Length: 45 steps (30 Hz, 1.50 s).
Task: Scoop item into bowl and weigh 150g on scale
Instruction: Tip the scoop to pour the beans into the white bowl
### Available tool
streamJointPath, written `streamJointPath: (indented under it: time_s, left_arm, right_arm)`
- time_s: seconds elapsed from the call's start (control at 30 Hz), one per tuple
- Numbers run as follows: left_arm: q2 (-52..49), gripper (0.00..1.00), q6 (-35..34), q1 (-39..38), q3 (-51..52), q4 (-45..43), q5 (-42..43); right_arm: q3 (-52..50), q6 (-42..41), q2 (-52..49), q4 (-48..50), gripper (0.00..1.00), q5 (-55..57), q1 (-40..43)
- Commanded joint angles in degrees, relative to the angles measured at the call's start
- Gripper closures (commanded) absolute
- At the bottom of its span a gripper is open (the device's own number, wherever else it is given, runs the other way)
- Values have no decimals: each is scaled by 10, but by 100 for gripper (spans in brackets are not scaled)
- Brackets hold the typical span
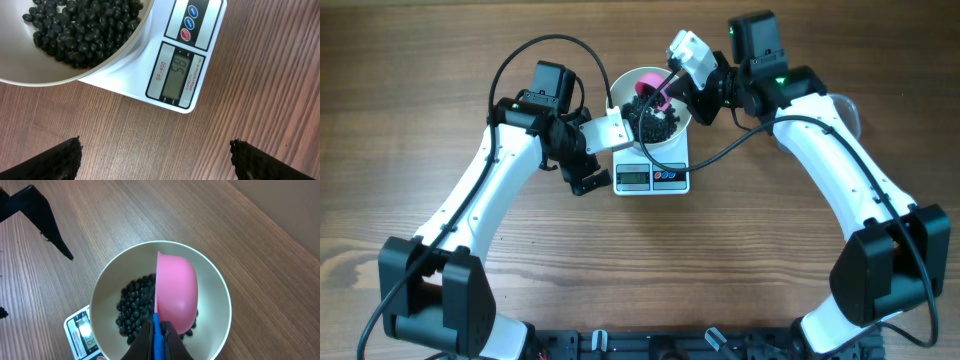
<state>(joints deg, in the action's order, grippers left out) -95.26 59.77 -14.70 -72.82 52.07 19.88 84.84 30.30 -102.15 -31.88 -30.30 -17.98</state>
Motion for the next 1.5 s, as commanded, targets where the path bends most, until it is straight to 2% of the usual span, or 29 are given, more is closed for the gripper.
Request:
streamJointPath:
  time_s: [0.0,0.73,0.87,0.97,1.07,1.17,1.27,1.37,1.47]
  left_arm:
    - [-2,0,11,1,-3,0,13]
    - [-2,0,11,1,-3,0,13]
    - [-2,0,11,1,-3,0,13]
    - [-2,0,11,1,-3,0,13]
    - [-2,0,11,1,-3,0,13]
    - [-2,0,11,1,-3,0,13]
    - [-2,0,11,1,-3,1,13]
    - [-2,0,11,1,-3,0,13]
    - [-2,0,11,1,-3,0,13]
  right_arm:
    - [3,12,8,3,96,5,0]
    - [3,12,7,11,95,29,0]
    - [3,27,6,-5,96,-33,-1]
    - [3,8,3,2,96,23,-1]
    - [3,37,3,-10,96,4,-1]
    - [3,13,3,-4,96,26,-1]
    - [3,67,3,-11,96,-23,-1]
    - [3,-12,3,21,96,74,-1]
    - [3,1,3,22,96,21,-1]
